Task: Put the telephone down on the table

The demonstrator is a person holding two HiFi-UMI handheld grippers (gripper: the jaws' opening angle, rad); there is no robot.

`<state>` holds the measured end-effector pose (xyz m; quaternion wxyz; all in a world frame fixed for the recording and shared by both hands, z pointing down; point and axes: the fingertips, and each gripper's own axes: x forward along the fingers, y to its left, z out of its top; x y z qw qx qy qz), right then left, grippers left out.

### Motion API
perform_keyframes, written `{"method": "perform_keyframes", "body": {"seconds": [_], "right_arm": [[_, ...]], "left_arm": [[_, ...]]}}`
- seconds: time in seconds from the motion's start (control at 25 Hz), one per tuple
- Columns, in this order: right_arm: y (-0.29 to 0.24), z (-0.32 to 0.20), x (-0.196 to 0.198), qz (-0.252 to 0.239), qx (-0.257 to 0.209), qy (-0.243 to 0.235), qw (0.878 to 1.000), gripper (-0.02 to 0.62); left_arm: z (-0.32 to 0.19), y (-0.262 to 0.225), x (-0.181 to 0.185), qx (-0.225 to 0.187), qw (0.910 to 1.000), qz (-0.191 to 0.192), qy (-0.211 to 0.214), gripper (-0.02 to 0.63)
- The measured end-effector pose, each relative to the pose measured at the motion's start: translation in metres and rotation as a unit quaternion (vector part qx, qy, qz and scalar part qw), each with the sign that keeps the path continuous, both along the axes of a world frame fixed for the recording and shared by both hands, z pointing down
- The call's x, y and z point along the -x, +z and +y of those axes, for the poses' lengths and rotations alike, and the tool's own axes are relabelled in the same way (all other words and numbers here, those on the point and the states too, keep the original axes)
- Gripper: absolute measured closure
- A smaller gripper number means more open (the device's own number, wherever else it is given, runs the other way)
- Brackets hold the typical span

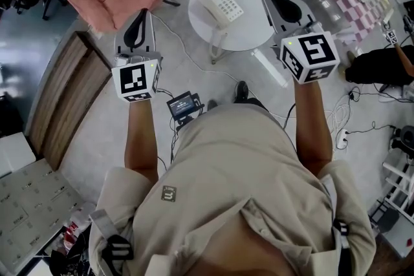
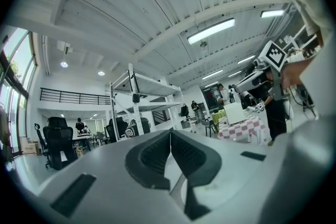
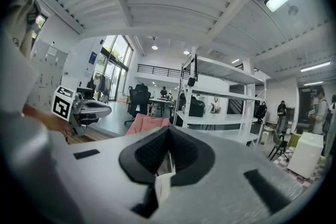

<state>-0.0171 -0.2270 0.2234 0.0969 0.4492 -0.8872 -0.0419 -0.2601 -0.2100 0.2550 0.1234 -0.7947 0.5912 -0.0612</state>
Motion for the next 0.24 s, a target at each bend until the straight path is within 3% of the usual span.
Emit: {"method": "perform_keyframes", "body": {"seconds": [0.24], "right_arm": [[0.0024,0.0104,-0.0008,0.000,0.001,0.001,1.000,0.603]], "left_arm": [[0.0092,0.0021,0.0002,-0.001,1.0000,0.000,0.000,0.597]]}}
